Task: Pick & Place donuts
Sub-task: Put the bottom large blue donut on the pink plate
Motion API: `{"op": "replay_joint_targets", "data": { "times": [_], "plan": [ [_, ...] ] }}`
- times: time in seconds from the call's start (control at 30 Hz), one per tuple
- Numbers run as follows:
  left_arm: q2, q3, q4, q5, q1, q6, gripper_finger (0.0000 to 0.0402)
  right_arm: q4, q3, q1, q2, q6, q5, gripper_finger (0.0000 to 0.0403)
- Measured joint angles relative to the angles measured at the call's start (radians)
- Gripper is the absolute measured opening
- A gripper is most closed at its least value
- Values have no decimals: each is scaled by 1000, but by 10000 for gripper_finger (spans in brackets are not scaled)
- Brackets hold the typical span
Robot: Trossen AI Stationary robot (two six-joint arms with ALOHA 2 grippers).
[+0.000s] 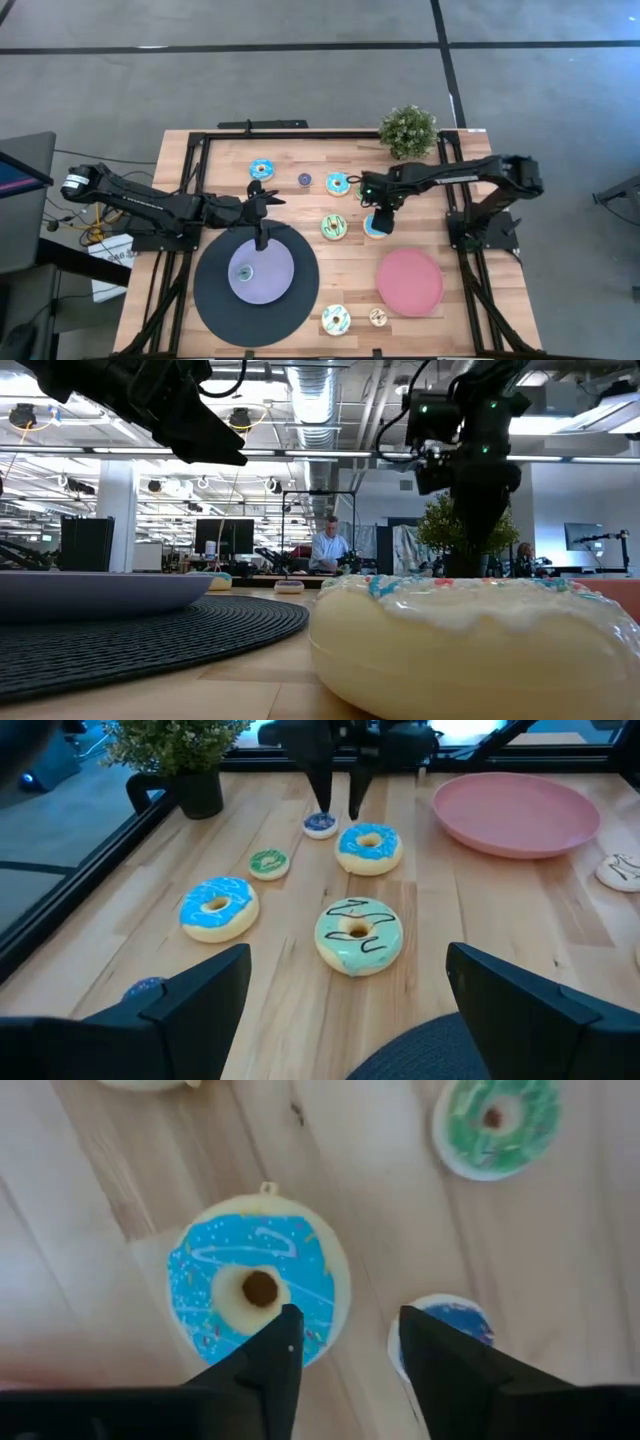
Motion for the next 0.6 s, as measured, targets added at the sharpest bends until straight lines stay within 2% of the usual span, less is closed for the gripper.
{"op": "replay_joint_targets", "data": {
  "times": [0.27, 0.6],
  "plan": [
    [0, 0, -7, 0, 0, 19, 329, 7, 0, 15, 87, -32, 0, 253],
    [0, 0, -21, 0, 0, 20, 329, 67, 0, 15, 102, -80, 0, 260]
  ]
}}
